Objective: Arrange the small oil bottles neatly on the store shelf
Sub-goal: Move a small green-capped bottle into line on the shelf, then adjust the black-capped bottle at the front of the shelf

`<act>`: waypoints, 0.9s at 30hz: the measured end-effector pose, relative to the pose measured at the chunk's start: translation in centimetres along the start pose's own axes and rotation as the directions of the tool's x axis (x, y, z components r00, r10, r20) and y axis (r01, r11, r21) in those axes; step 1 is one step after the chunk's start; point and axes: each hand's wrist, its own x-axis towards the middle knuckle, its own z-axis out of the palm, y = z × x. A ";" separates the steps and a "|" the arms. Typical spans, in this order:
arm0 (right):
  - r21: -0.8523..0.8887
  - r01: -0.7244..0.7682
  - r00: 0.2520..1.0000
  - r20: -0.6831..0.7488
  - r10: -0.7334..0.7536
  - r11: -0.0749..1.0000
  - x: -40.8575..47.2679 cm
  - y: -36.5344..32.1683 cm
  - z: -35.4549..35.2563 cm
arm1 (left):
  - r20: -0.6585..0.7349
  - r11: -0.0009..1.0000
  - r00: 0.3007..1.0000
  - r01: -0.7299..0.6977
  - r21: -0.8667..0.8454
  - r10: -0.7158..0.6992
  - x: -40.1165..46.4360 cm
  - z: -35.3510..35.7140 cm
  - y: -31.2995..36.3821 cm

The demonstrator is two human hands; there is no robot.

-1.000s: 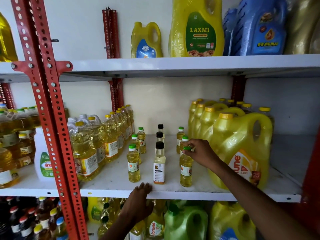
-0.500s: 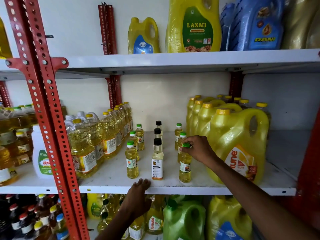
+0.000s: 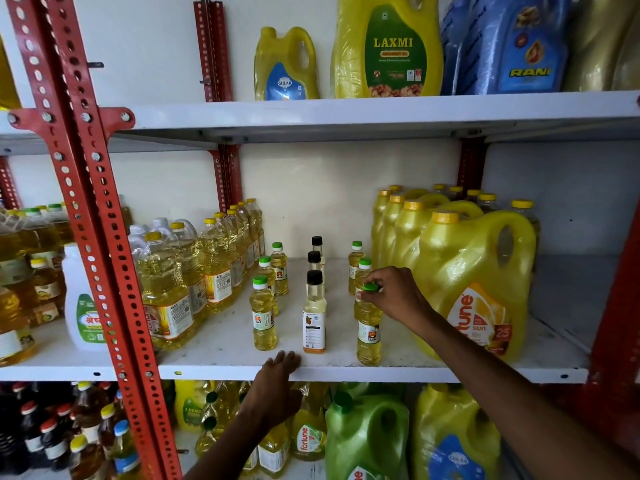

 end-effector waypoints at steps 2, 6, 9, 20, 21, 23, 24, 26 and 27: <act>0.001 -0.011 1.000 0.003 0.011 1.000 0.0 0.0 -0.1 | -0.001 1.000 1.000 -0.003 0.000 0.003 0.0 0.0 0.0; -0.010 -0.017 1.000 -0.002 0.017 1.000 -0.1 0.1 -0.2 | 0.000 1.000 1.000 -0.008 0.007 0.008 0.0 -0.1 0.1; -0.028 -0.018 1.000 -0.002 0.018 0.999 -0.1 0.0 -0.2 | 0.000 1.000 1.000 -0.004 0.004 0.004 -0.1 -0.2 0.2; -0.161 -0.073 0.997 -0.029 0.069 0.984 -0.3 -1.0 -0.7 | 0.050 0.990 0.993 -0.110 0.084 0.106 -0.6 -1.3 -0.5; -0.222 -0.050 0.996 -0.087 0.031 0.974 -0.3 -1.3 -0.7 | 0.039 0.989 0.993 -0.117 0.092 0.114 -0.8 -1.4 -0.9; -0.316 0.032 0.980 -0.176 -0.092 0.948 0.2 -2.6 -0.4 | 0.030 0.986 0.992 -0.124 0.113 0.121 -1.1 -1.7 -1.7; -0.308 0.094 0.975 -0.166 -0.151 0.947 0.6 -3.3 0.0 | 0.038 0.985 0.991 -0.129 0.117 0.125 -1.3 -1.8 -2.0; -0.189 0.218 0.974 -0.015 -0.225 0.958 1.9 -4.6 1.3 | 0.044 0.987 0.991 -0.130 0.097 0.126 -1.4 -2.0 -2.1; -0.134 0.244 0.967 0.104 -0.231 0.960 2.5 -5.3 2.0 | 0.039 0.989 0.992 -0.126 0.083 0.123 -1.4 -2.1 -2.0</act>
